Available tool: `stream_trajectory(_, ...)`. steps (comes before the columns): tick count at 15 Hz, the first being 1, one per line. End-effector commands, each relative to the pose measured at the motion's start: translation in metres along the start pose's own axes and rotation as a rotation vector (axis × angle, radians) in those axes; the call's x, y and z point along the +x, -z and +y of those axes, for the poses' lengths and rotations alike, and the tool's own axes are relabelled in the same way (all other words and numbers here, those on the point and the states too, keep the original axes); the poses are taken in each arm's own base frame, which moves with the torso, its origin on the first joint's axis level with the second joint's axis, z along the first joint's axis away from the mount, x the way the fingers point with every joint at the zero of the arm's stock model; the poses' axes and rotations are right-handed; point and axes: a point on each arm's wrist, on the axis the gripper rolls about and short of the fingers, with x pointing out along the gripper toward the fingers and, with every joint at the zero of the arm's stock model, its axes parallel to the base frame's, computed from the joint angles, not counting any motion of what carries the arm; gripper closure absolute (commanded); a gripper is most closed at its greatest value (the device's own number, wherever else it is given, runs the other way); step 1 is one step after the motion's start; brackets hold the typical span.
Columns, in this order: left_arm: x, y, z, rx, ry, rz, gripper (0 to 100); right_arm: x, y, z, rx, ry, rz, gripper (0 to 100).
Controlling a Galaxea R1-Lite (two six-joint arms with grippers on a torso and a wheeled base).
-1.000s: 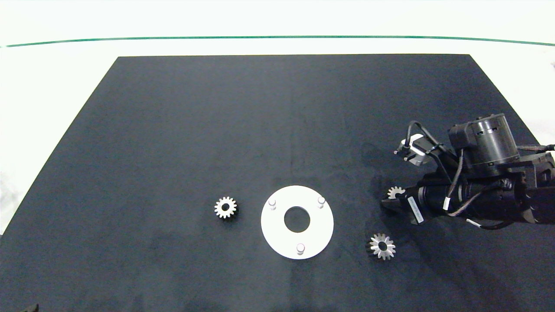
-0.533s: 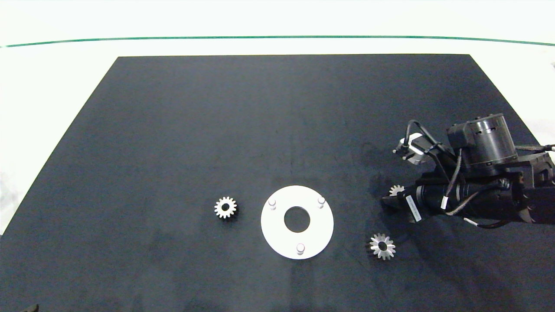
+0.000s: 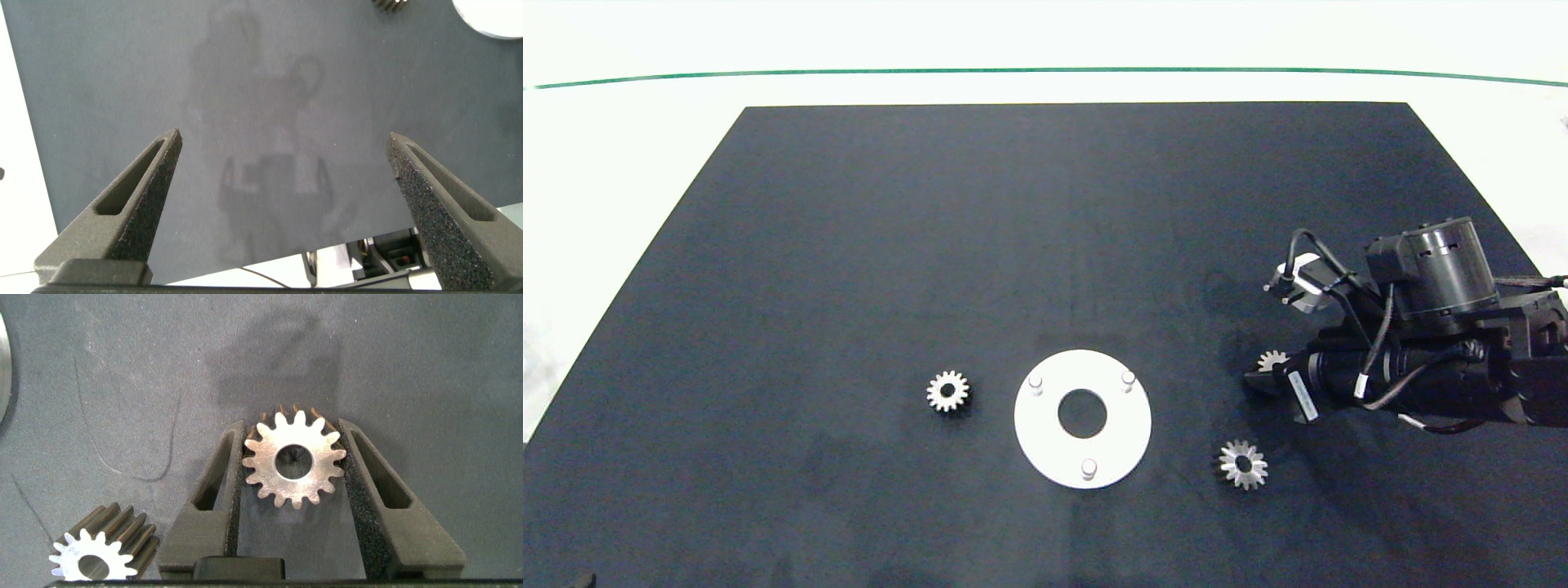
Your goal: Install three planetary gears onto the carrier pins
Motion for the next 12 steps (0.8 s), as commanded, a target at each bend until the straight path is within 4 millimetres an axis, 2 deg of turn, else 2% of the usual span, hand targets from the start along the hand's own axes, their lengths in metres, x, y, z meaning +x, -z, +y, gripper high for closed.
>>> stream_trajectory(1, 0.000, 0.001, 0.000, 0.001, 0.002, 0.006, 0, -0.012, -0.004, 0.004, -0.007, 0.000, -0.032, 75)
stream_trajectory(6, -0.002, 0.006, -0.001, 0.001, -0.001, -0.001, 0, -0.047, -0.025, 0.013, -0.037, -0.038, -0.114, 75)
stream_trajectory(12, -0.007, 0.009, -0.002, 0.003, -0.003, -0.010, 0, -0.061, -0.044, 0.056, -0.130, -0.167, -0.194, 75)
